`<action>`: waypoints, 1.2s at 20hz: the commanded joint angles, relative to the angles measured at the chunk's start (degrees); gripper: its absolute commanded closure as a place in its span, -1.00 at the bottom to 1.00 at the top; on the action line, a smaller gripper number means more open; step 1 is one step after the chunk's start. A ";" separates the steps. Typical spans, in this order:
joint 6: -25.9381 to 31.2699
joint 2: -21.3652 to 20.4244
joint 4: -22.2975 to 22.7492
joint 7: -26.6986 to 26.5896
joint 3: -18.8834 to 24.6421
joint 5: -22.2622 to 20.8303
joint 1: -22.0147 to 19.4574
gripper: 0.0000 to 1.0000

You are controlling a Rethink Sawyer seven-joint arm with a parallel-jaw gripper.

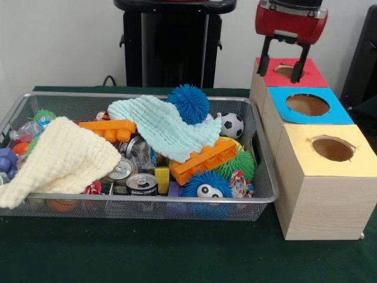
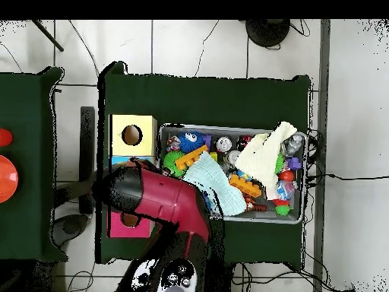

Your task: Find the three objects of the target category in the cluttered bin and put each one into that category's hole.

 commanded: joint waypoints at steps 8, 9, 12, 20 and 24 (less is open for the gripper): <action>-0.63 -1.28 -0.62 -2.69 9.83 -6.24 -9.25 -1.00; -0.57 -1.47 -0.67 -3.04 10.12 -6.76 -9.78 -1.00; -0.62 -2.47 -0.46 -4.31 10.99 -8.81 -11.83 -1.00; -2.29 -1.59 -0.14 -9.99 17.98 -14.45 -21.88 -1.00; -4.38 -0.63 0.45 -11.37 21.39 -18.42 -26.52 -1.00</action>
